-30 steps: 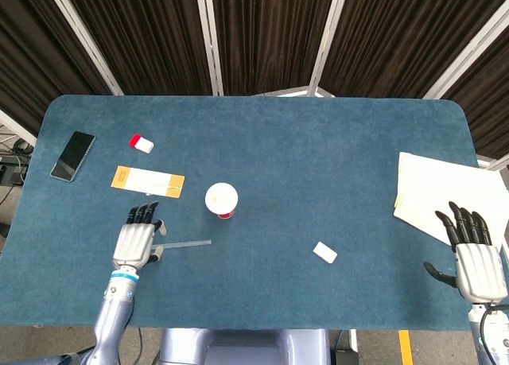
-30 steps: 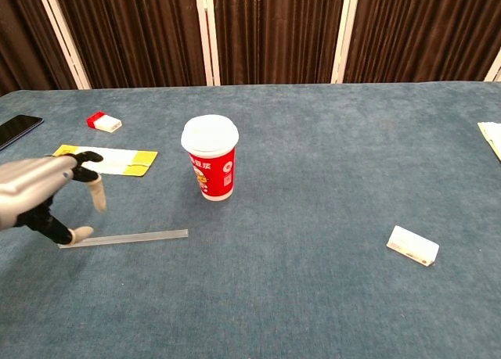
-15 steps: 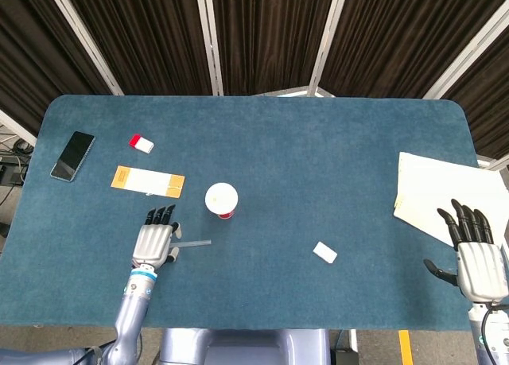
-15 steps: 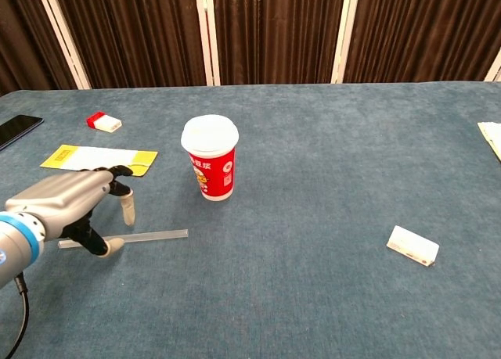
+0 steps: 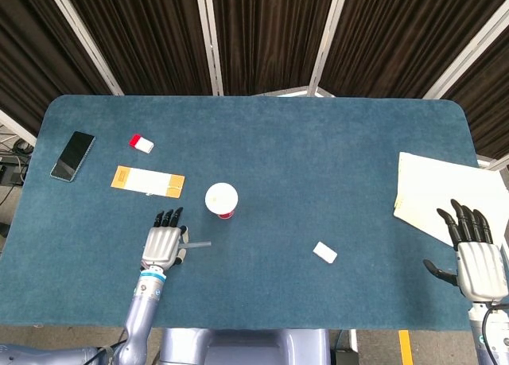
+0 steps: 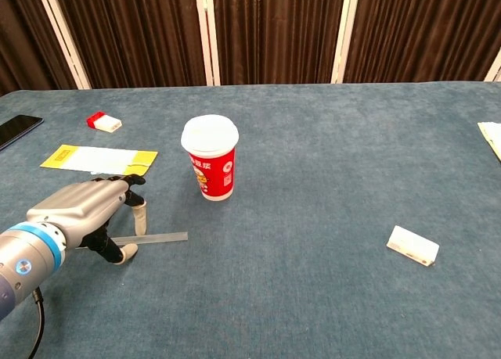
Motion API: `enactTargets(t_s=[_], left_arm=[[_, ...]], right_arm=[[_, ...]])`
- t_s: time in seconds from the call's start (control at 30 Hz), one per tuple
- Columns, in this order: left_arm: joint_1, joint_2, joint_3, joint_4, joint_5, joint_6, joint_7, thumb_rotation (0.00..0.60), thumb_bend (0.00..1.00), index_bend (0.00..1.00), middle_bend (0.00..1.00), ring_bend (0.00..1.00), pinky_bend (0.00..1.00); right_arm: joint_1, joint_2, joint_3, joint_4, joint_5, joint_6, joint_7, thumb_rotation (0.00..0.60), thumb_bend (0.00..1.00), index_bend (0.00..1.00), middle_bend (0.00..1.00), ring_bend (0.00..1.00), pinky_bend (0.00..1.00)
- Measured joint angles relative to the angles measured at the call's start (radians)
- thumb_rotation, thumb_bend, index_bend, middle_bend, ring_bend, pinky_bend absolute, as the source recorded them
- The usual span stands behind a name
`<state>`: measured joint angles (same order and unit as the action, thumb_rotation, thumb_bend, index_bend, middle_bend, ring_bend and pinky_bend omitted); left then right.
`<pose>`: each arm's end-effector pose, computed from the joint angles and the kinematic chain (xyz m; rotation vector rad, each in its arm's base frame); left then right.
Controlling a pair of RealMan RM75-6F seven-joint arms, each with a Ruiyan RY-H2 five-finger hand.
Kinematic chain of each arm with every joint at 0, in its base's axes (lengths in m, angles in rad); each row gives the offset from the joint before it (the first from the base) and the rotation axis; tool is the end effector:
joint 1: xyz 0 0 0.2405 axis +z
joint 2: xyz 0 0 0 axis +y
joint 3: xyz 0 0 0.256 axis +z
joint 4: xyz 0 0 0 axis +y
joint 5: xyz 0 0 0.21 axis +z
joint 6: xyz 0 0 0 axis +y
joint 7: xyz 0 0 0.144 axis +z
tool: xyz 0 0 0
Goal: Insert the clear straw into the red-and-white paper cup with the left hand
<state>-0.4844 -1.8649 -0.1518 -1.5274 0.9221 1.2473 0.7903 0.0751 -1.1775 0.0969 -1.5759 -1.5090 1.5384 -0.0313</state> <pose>-0.1685 0.2533 -0.0834 -1.6414 -1.0954 -0.6660 -0.3070 -0.1873 0.1570 1.3287 -0.8275 0.9597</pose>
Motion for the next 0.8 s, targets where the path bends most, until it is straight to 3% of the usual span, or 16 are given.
enactTargets(t_s=[0.43, 0.8], left_arm=[[0.001, 0.015, 0.012, -0.027, 0.034, 0.019, -0.027, 0.600, 0.44, 0.54, 0.00, 0.00, 0.00], [0.021, 0.165, -0.002, -0.242, 0.139, 0.079, -0.098, 0.600, 0.44, 0.56, 0.01, 0.00, 0.00]], right_arm=[[-0.001, 0.001, 0.000, -0.003, 0.006, -0.003, -0.002, 0.600, 0.12, 0.11, 0.00, 0.00, 0.00], [-0.002, 0.001, 0.000, -0.004, 0.005, -0.003, -0.007, 0.600, 0.12, 0.11, 0.00, 0.00, 0.00]])
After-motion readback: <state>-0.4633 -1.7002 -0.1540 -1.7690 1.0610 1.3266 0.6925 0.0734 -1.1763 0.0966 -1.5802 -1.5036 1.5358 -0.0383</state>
